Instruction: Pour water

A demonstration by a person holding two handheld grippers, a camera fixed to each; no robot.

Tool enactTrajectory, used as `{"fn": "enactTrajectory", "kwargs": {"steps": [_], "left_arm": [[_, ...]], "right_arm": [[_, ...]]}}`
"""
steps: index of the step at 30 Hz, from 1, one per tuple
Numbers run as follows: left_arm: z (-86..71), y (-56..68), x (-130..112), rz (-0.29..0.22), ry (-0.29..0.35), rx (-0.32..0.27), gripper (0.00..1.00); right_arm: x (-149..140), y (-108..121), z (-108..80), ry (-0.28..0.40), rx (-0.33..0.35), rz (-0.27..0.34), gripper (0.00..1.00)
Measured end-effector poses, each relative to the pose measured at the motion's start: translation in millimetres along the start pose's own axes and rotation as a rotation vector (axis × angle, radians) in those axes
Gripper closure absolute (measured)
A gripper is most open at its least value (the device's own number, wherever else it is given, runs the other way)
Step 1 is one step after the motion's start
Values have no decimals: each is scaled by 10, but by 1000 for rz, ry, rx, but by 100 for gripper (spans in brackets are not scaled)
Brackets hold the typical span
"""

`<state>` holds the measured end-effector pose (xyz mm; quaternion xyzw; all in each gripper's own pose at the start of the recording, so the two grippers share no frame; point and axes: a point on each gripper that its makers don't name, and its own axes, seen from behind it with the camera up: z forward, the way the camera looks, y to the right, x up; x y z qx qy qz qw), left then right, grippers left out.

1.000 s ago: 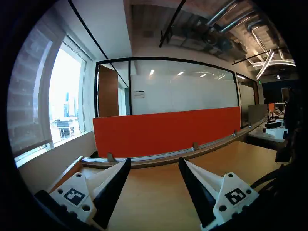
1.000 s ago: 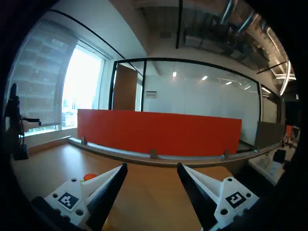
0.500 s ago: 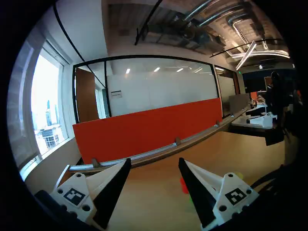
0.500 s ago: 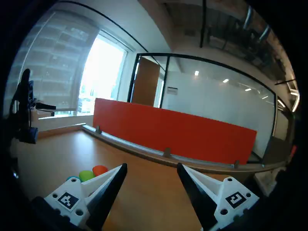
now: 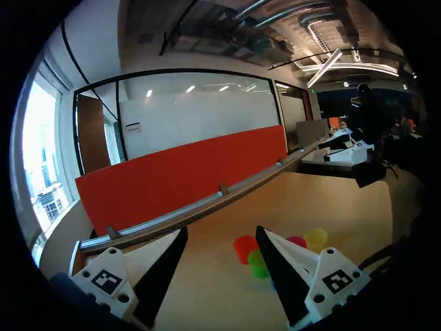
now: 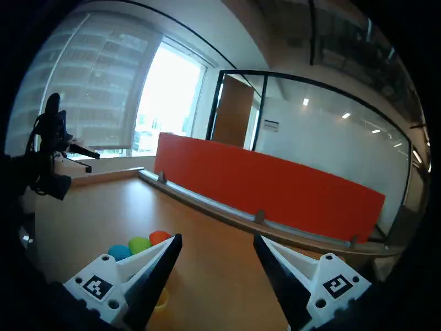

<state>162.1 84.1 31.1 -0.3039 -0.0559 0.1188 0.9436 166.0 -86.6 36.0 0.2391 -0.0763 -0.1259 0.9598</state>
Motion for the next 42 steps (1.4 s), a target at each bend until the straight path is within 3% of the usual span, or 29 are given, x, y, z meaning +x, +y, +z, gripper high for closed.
{"fn": "enactTrajectory", "kwargs": {"steps": [6,12,20,42], "left_arm": [[56,159,-121,39,-40,-66,8],[106,259,-192,28,-60,-123,8],[159,305,-317,24,-82,-151,8],[363,699,-1028,44,-208,-255,8]], "right_arm": [[26,-88,18,-7,47,-27,0],[43,-143,27,-21,83,-45,0],[-42,-192,60,-56,120,-58,0],[-113,-276,224,-85,164,-111,0]]}}
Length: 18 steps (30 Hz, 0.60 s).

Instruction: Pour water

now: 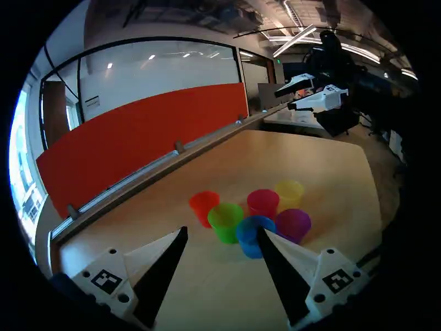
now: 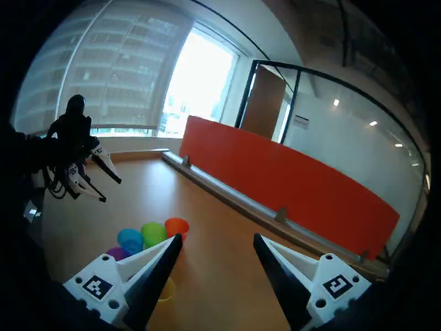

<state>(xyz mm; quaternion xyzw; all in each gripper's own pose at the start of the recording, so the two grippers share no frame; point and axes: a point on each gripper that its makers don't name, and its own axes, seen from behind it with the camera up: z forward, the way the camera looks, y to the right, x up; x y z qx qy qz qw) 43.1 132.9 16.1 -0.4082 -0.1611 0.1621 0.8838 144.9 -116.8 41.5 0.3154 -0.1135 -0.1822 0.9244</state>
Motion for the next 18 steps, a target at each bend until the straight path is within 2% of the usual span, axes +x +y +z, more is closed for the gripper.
{"fn": "enactTrajectory", "kwargs": {"steps": [18], "left_arm": [[204,171,-281,-8,-62,-90,8]], "right_arm": [[-48,-183,257,-51,99,-32,0]]}}
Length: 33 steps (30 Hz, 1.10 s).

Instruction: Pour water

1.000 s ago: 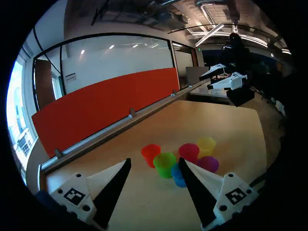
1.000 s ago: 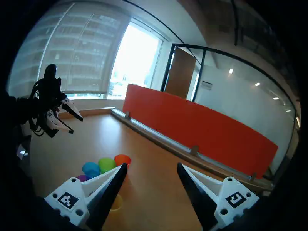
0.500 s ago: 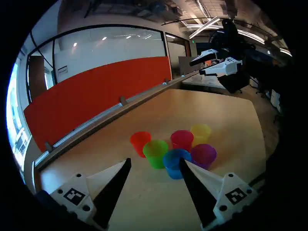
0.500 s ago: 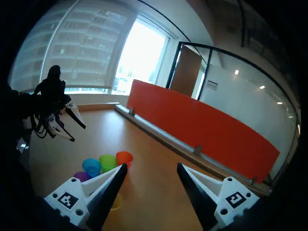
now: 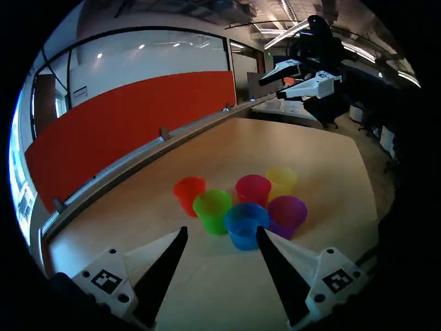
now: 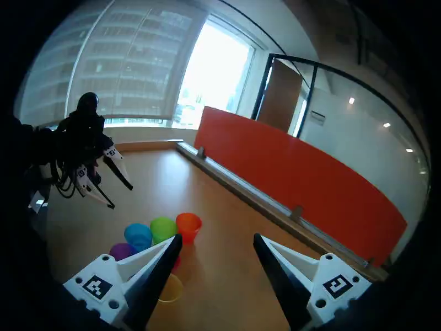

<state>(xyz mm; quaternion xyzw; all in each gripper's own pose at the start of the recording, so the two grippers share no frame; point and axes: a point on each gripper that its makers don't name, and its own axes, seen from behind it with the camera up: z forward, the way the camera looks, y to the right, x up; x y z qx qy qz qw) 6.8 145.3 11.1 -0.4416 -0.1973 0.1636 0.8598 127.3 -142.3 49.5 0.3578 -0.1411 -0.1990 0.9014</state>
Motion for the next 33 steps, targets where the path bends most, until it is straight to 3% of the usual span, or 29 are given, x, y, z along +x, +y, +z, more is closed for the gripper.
{"fn": "enactTrajectory", "kwargs": {"steps": [9,20,33], "left_arm": [[149,35,-154,-26,-27,-38,8],[366,182,-339,-32,-62,-98,8],[615,348,-443,-22,-84,-150,8]], "right_arm": [[-4,-69,192,-18,52,-3,0],[-42,-107,397,-34,87,-15,0],[-51,-68,500,-35,97,-23,0]]}}
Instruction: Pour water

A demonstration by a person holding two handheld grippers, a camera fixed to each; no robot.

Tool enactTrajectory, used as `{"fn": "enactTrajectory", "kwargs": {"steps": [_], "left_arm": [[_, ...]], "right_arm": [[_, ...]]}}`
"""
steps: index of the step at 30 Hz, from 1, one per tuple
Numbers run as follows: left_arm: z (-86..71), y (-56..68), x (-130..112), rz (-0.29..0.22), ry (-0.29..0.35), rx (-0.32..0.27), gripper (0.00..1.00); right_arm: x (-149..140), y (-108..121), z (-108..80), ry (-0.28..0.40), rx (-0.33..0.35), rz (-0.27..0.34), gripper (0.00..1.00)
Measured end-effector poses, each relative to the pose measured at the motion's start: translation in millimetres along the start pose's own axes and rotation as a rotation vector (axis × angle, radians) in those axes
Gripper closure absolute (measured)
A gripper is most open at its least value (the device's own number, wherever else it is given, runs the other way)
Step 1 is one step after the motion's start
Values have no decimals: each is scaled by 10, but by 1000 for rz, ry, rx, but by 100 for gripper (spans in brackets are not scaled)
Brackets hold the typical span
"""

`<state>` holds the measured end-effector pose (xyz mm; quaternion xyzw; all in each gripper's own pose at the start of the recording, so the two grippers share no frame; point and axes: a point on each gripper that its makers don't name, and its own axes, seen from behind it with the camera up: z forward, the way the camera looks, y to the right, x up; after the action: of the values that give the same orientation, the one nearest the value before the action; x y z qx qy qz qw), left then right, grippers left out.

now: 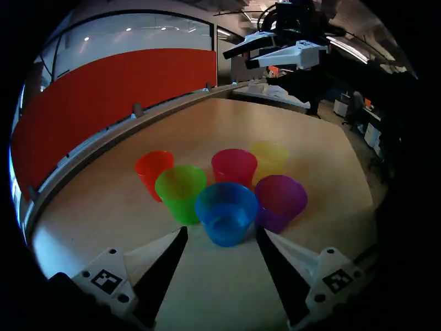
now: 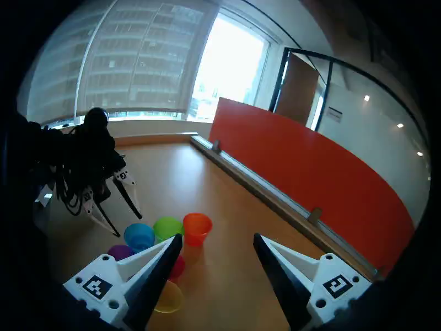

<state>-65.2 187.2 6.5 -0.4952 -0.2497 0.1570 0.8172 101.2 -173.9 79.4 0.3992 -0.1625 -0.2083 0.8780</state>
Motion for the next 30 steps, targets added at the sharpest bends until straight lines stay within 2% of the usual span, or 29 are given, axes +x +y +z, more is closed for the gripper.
{"fn": "enactTrajectory", "kwargs": {"steps": [11,15,30], "left_arm": [[178,52,22,1,7,-15,8],[205,83,50,-2,14,-22,8],[296,84,103,0,25,-15,8]], "right_arm": [[-47,13,21,-7,-1,-9,0],[-53,17,26,-7,-1,-8,0],[-82,38,28,-11,-9,-14,0]]}}
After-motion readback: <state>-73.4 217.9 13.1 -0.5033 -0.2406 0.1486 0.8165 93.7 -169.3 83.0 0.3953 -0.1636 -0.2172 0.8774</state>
